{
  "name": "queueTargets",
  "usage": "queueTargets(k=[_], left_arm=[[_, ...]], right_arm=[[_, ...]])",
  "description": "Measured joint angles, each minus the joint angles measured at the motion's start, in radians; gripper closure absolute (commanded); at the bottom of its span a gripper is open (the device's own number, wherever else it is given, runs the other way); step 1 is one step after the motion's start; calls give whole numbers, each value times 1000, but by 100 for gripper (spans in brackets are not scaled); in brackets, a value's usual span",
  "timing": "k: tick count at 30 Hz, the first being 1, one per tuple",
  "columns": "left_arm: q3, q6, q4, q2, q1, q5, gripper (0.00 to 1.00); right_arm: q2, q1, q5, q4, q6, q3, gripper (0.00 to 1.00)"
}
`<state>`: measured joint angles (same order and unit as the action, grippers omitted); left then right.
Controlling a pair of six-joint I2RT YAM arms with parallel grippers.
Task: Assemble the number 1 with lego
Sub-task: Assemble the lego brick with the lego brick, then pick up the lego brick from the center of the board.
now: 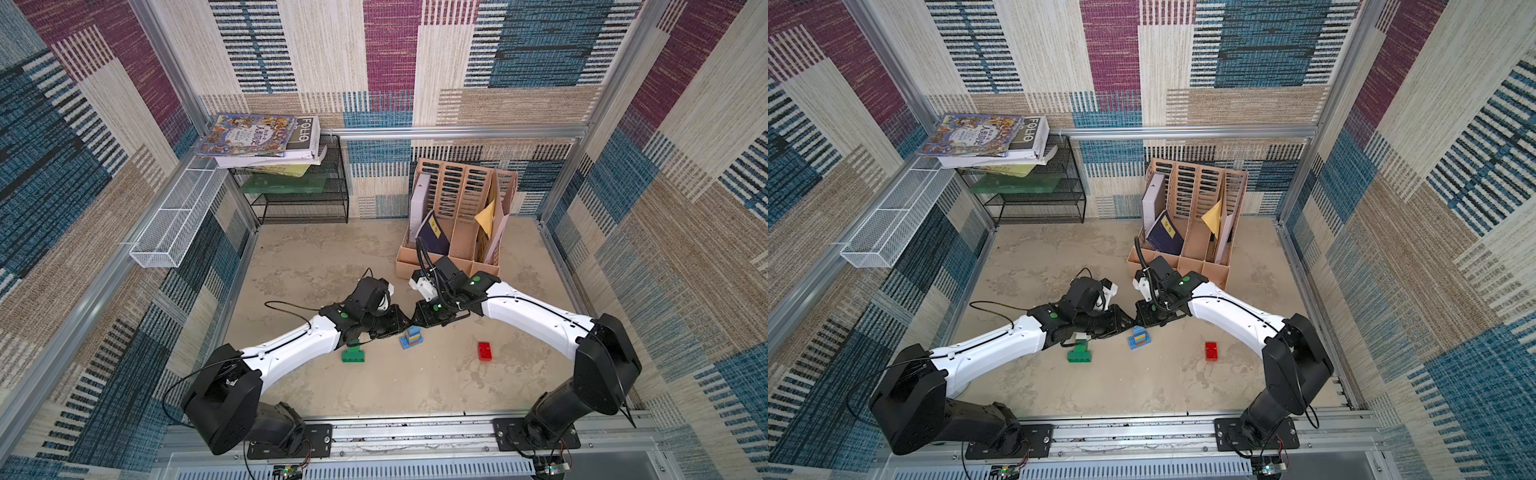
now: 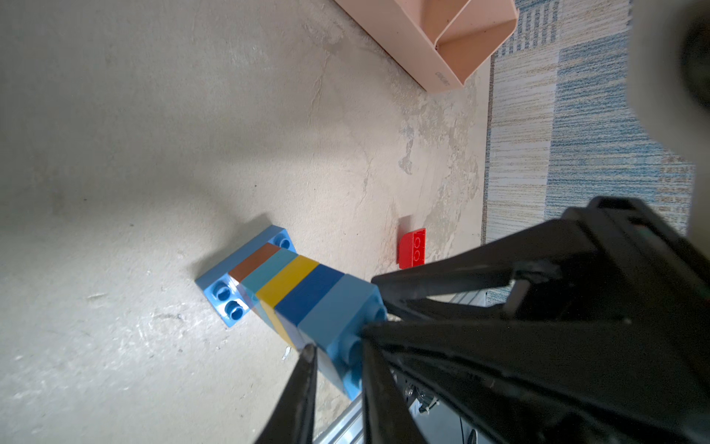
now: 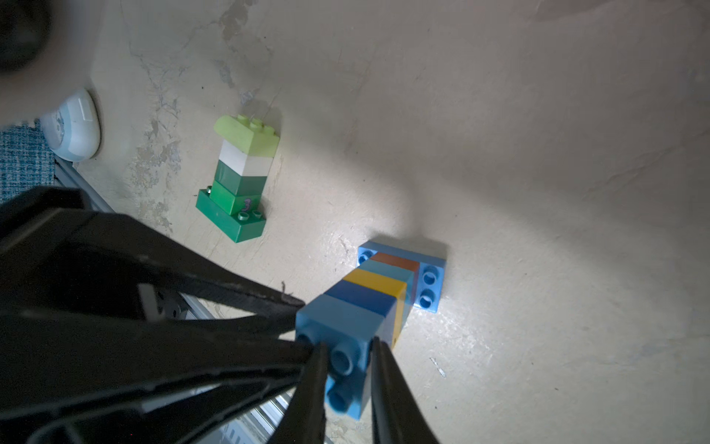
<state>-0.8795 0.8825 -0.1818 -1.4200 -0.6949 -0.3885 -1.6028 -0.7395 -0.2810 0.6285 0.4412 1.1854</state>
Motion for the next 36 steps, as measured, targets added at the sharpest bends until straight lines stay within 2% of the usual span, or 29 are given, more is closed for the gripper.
queueTargets(k=[7,11,16,23,26,31,36], left_arm=[[-21,0,-32,-13,2,-4,80],[-33,-8,-47,-19,2,-7,76],[-33,-24,-56,-13,1,-3,67],[-26,-50,-8,24,-1,-5,56],[-39,-69,3,32,-1,-8,54],[-55,-128,9,78,0,3,53],[-63,-214,20,140,0,74,53]], right_arm=[[7,0,-5,-29,-3,-20,77],[6,0,-3,-19,-8,-8,72],[19,27,11,58,-16,48,52],[133,134,-3,63,-19,83,37],[192,193,24,66,-18,19,35],[338,336,190,121,8,-213,21],[449,428,266,145,16,-397,15]])
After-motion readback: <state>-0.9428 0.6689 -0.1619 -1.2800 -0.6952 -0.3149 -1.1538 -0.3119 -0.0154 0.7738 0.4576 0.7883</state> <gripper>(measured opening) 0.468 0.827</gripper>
